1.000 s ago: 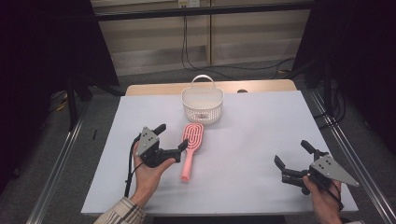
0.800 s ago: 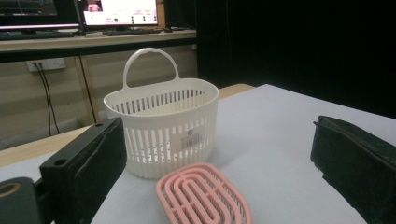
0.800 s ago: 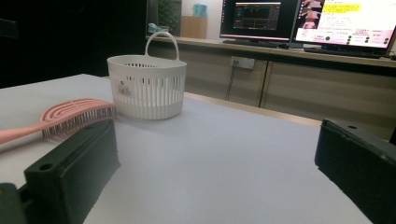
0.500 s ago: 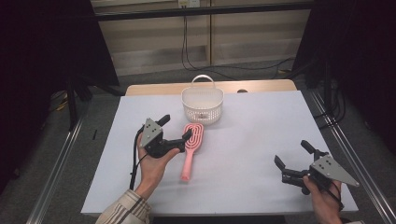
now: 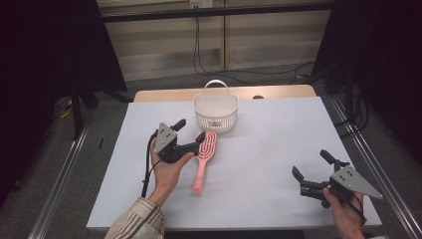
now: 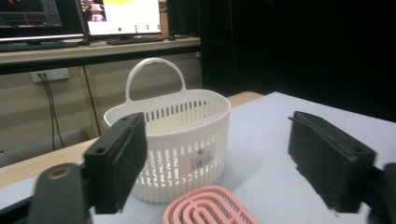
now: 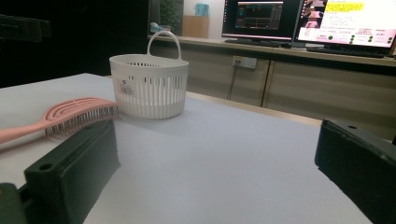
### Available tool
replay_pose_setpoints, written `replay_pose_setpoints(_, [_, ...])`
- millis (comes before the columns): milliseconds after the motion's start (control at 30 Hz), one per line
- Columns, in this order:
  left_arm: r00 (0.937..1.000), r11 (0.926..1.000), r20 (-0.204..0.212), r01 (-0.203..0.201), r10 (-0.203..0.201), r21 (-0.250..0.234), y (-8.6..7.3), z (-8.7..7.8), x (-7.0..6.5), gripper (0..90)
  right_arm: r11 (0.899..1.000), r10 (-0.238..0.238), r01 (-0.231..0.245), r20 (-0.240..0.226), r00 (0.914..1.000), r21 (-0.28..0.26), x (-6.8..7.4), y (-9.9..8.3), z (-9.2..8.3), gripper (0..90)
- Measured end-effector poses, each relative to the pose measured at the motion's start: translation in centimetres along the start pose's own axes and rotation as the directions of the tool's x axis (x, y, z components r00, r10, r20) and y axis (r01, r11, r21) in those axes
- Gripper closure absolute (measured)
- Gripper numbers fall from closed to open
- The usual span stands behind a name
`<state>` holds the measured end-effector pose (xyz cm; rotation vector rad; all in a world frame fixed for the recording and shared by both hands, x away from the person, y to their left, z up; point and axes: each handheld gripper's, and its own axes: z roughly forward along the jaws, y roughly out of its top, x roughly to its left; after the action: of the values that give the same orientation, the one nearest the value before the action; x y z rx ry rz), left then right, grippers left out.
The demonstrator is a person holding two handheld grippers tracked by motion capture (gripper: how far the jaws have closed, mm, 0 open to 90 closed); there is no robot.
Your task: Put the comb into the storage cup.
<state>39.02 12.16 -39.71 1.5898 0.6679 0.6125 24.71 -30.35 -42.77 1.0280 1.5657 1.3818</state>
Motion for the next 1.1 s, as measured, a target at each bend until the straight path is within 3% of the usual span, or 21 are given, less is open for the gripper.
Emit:
replay_pose_setpoints(167, [0.9997, 0.9998, 0.008, 0.021, -0.021, -0.001, -0.3, 0.0, 0.1, 33.0, 1.000, 0.002, -0.002, -0.001, 1.0000, 0.002, 0.0, 0.0, 0.0, 0.0])
replay_pose_setpoints(300, [0.9993, 0.9992, 0.008, 0.036, -0.036, -0.016, -0.2, -0.1, 0.2, 36.5, 1.000, 0.000, 0.000, 0.001, 1.0000, 0.001, 0.0, 0.0, -0.1, 0.0])
replay_pose_setpoints(367, [0.9986, 0.9987, 0.021, 0.049, -0.049, -0.014, -0.1, -0.2, 0.4, 46.6, 1.000, 0.001, -0.001, -0.002, 1.0000, 0.002, 0.0, 0.0, -0.1, 0.0])
replay_pose_setpoints(467, [0.9979, 0.9977, 0.023, 0.061, -0.061, -0.030, 0.1, -0.5, 0.6, 50.3, 1.000, 0.002, -0.002, -0.001, 1.0000, 0.001, 0.0, 0.0, 0.0, 0.0])
replay_pose_setpoints(500, [0.9975, 0.9970, 0.027, 0.067, -0.066, -0.039, 0.2, -0.6, 0.7, 55.6, 1.000, 0.000, 0.000, -0.001, 1.0000, 0.002, 0.0, 0.0, -0.1, 0.0])
replay_pose_setpoints(567, [0.9975, 0.9971, 0.028, 0.066, -0.065, -0.037, 0.2, -0.7, 0.7, 56.6, 1.000, 0.001, -0.001, 0.000, 1.0000, 0.003, 0.0, 0.0, -0.1, 0.0])
replay_pose_setpoints(800, [0.9962, 0.9976, 0.061, 0.064, -0.062, -0.025, 0.2, -0.9, 0.4, 81.3, 1.000, -0.003, 0.003, 0.006, 1.0000, 0.004, 0.0, 0.0, -0.1, 0.0])
replay_pose_setpoints(967, [0.9925, 0.9964, 0.090, 0.083, -0.082, -0.014, 0.3, -1.0, 0.5, 90.0, 1.000, -0.003, 0.003, 0.002, 1.0000, 0.005, 0.0, -0.1, -0.1, 0.0])
replay_pose_setpoints(1100, [0.9885, 0.9939, 0.104, 0.108, -0.110, 0.020, 0.4, -1.3, 0.6, 90.0, 1.000, 0.004, -0.004, 0.000, 1.0000, 0.015, 0.0, -0.1, 0.0, 0.0])
